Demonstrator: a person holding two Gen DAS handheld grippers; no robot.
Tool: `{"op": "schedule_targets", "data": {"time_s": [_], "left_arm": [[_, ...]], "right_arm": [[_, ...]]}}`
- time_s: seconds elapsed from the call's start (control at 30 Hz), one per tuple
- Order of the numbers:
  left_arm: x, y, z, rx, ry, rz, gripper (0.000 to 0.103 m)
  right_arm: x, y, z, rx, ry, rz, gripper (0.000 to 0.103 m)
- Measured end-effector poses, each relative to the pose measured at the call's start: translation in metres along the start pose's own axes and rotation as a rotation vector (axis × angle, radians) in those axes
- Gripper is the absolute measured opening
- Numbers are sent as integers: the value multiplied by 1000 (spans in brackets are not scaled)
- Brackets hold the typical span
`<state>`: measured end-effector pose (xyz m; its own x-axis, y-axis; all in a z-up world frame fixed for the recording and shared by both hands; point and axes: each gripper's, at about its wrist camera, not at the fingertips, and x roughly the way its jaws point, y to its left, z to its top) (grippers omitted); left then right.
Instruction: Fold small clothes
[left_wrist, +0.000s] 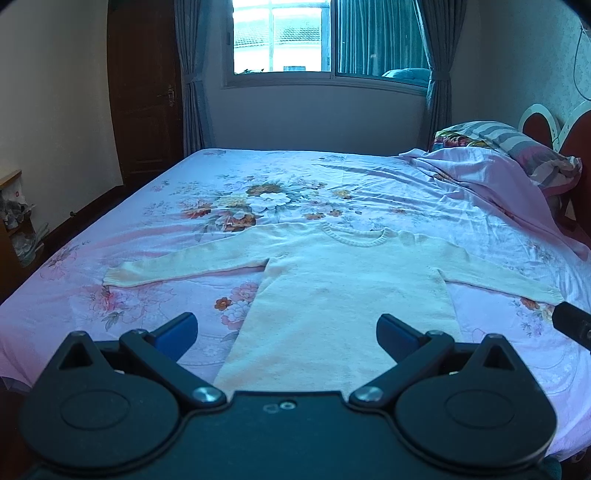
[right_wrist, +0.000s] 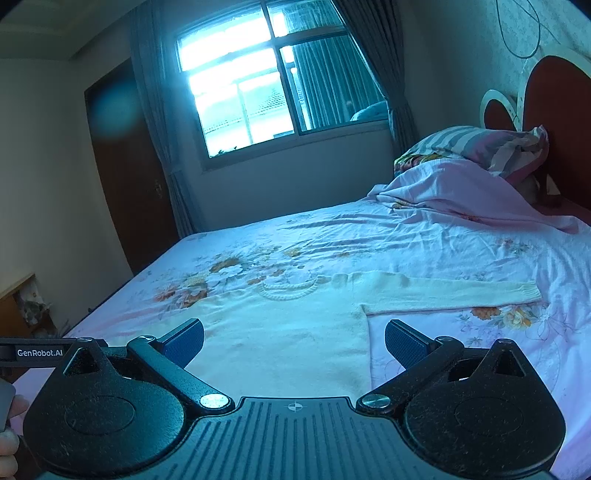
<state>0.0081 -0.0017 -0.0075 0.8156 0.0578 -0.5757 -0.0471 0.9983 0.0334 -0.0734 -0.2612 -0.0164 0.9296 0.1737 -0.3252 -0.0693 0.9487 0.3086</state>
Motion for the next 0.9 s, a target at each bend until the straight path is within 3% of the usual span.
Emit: {"op": "schedule_targets", "data": {"time_s": [0.9], "left_arm": [[-2, 3, -3, 4, -11, 16, 102]], "right_arm": [[-1, -2, -5, -4, -13, 1, 103]]}}
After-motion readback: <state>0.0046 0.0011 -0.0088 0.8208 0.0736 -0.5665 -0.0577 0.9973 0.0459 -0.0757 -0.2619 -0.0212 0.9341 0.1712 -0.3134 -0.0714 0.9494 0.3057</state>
